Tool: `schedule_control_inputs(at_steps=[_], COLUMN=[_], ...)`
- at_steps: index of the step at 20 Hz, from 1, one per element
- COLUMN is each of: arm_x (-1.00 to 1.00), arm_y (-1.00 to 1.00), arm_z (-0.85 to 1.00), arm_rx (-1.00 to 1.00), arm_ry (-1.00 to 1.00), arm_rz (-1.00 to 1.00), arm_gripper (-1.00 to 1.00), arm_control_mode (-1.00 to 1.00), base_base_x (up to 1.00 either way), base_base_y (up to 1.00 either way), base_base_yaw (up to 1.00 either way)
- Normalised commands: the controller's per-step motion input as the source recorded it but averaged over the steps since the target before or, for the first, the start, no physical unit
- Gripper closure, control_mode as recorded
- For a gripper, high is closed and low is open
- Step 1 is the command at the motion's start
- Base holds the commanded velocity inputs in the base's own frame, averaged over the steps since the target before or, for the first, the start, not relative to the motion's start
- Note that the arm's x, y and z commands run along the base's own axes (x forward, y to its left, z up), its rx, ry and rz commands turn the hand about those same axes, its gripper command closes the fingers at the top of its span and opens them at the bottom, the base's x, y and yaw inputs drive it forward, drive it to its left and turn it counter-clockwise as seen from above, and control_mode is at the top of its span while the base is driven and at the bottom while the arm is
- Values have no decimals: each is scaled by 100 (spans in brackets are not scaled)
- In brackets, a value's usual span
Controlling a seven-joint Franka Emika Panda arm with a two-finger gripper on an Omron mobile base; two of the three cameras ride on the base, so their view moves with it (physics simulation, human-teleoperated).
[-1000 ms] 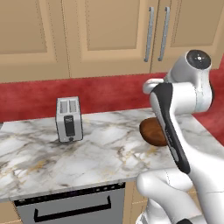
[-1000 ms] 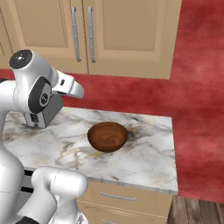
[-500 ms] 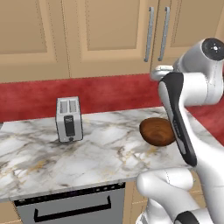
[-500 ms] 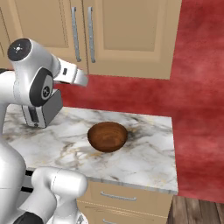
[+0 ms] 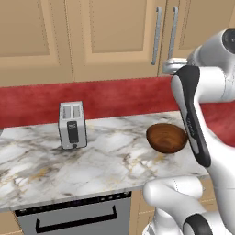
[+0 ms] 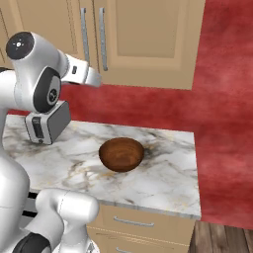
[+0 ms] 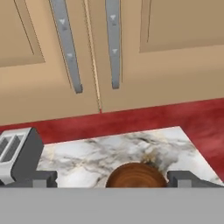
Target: Open the cabinet. Pick the tangerine and banana from the cabinet and place them into the bowl. Then close the cabinet.
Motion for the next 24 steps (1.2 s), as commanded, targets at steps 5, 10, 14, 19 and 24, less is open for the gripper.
schedule_control_inputs(at_steps=[5,10,14,19,24], arm_x=[0,0,0,0,4], arm_y=[0,-2,-10,-13,-8], arm_z=[19,31,23,16,3], arm_rx=[0,0,0,0,0], arm_ry=[-10,-8,-6,-2,0], arm_rz=[0,0,0,0,0], arm_gripper=[-100,-100,-100,-100,-100], arm_control_mode=[-100,-100,-100,-100,-100], base_base_x=[0,0,0,0,0], base_base_y=[0,0,0,0,0], base_base_yaw=[0,0,0,0,0])
